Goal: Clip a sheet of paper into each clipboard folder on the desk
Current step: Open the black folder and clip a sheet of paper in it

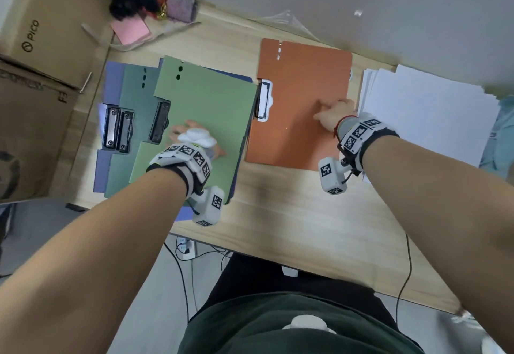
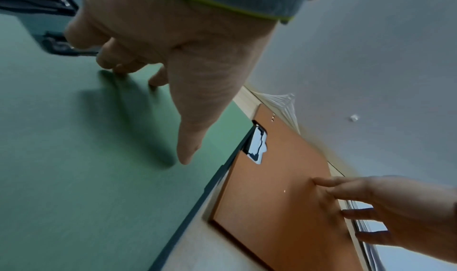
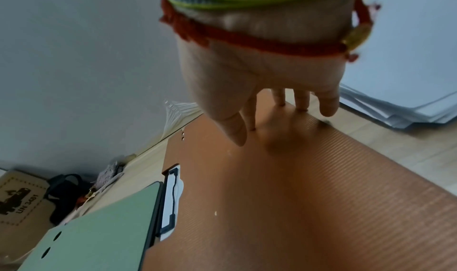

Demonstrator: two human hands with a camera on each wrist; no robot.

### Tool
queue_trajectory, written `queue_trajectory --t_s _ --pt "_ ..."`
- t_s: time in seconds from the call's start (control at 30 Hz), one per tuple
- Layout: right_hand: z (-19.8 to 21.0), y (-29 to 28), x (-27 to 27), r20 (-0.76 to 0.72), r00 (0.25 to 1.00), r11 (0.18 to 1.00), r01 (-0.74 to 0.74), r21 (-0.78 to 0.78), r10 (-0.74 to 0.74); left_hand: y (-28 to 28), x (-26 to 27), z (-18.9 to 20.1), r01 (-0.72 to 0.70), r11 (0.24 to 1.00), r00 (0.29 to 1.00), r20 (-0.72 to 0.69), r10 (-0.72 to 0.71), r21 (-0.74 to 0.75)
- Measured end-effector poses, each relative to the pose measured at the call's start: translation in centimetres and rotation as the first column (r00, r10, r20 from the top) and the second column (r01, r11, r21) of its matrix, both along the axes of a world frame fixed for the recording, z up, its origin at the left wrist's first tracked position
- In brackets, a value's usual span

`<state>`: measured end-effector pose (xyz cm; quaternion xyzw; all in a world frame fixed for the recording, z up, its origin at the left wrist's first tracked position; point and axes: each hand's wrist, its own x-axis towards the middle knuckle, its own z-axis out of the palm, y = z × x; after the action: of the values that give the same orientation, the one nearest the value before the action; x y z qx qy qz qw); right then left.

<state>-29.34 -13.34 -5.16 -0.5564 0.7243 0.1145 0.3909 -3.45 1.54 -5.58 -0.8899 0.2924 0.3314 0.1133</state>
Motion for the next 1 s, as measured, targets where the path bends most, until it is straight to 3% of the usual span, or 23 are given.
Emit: queue_trajectory --t_s 0.2,0.3,0.37,0.43,0.53,0.8,0.87,1.0 --pt "1.2 0.3 1.7 -0.071 0.993 0.996 -0.093 -0.019 0.091 -1.5 2.2 0.8 -0.035 0.993 0.996 0.078 0.044 -0.111" --pt "1.9 1.7 4.5 0.162 0.979 0.992 -0.124 0.005 0.122 -1.2 3.2 0.3 -0.09 0.988 0.99 0.093 0.102 -0.123" --pt "2.3 3.3 6.9 0.303 0.946 0.983 -0.154 0.103 0.116 -0.7 3.7 0.1 -0.107 0.991 0.986 0.12 0.115 -0.074" --pt "2.2 4.7 8.8 0.379 0.923 0.965 -0.158 0.208 0.069 -0.4 3.7 0.5 -0.09 0.994 0.976 0.191 0.1 -0.06" --pt "1.9 6.6 10.7 0.429 0.902 0.933 -0.118 0.341 -0.043 -0.4 4.0 1.5 -0.149 0.985 0.968 0.191 0.163 -0.086" --pt "1.8 8.6 10.7 0.487 0.84 0.889 -0.011 0.457 -0.24 1.1 7.7 -1.1 -0.215 0.975 0.967 0.129 0.219 -0.049" --pt "1.7 8.7 10.5 0.493 0.837 0.888 -0.02 0.46 -0.237 0.9 7.4 0.8 -0.225 0.974 0.969 0.104 0.226 -0.02" --pt "1.5 9.4 10.4 0.507 0.838 0.889 -0.06 0.454 -0.203 0.3 6.2 4.1 -0.282 0.949 0.956 0.048 0.291 -0.139"
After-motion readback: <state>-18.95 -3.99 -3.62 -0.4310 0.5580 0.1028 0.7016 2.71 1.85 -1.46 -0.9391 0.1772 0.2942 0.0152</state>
